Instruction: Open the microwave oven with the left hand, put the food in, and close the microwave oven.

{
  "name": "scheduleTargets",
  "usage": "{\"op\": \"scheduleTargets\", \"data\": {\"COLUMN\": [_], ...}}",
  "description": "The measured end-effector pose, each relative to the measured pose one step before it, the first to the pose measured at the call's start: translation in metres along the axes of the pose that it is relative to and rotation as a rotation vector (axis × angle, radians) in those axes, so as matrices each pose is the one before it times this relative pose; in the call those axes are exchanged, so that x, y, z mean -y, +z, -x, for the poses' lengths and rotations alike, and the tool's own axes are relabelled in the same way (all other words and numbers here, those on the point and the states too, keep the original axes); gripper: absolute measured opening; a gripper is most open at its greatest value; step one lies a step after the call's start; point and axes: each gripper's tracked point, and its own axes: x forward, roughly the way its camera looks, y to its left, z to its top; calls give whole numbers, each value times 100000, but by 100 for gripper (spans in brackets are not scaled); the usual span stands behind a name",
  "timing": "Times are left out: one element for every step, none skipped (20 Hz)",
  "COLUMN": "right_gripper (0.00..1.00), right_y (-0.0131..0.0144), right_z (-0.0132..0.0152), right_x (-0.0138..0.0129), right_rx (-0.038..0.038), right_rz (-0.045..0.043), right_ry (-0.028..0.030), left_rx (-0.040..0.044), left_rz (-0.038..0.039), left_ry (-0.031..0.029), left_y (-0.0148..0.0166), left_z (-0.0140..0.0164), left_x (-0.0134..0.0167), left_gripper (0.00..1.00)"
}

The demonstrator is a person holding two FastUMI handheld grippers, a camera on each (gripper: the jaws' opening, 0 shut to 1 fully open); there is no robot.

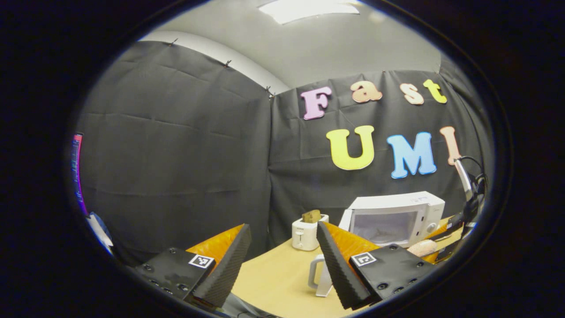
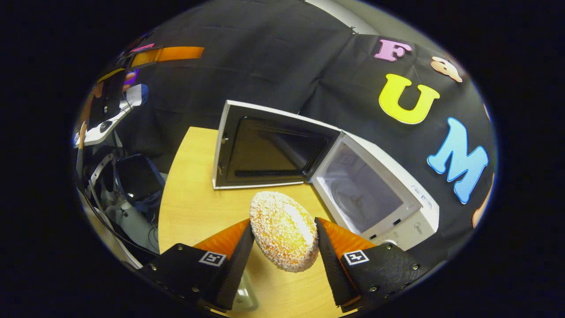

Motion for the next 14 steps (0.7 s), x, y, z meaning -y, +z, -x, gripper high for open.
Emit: {"op": "scheduleTargets", "data": {"right_gripper": [81,81,81,81,81,81,81,81,81,81,81,81,81,81], "right_y": [528,554,369,343,358,304,292,69,-81,-239,-333,-218,-317,-632], "right_z": [-896,-1175,-846,-1154,-948,-1074,-1041,-1148,-1099,-1387,-1224,-1165,-1203,-1584], "right_x": [877,790,766,861,796,771,845,771,770,770,776,1157,742,373], "right_rx": [628,316,171,268,196,242,172,-85,-486,-740,-762,-239,29,-475], "right_rz": [335,499,528,356,136,108,-81,-82,-136,-23,1485,2317,1282,390], "right_ry": [-1943,-1896,-1955,-2007,-2023,-1984,-2339,-2164,-2352,-2524,-3017,-4553,-2920,-2454], "left_rx": [257,160,62,-94,-253,-372,-327,-312,-489,-446,-512,-598,-722,-1004], "left_rz": [-28,-190,-41,60,41,-12,-110,37,126,244,81,-219,-348,-216], "left_ry": [190,637,551,760,562,601,518,537,439,341,63,263,-1,15], "left_y": [-102,-116,-122,-177,-241,-263,-318,-250,-245,-466,-343,-295,-471,-416], "left_z": [-528,-442,-476,-415,-314,-359,-333,-400,-382,-318,-396,-326,-432,-296], "left_x": [-431,-605,-577,-590,-465,-522,-513,-497,-406,-590,-292,-378,-356,-268], "left_gripper": [96,96,96,96,96,96,96,96,96,96,96,96,96,96]}}
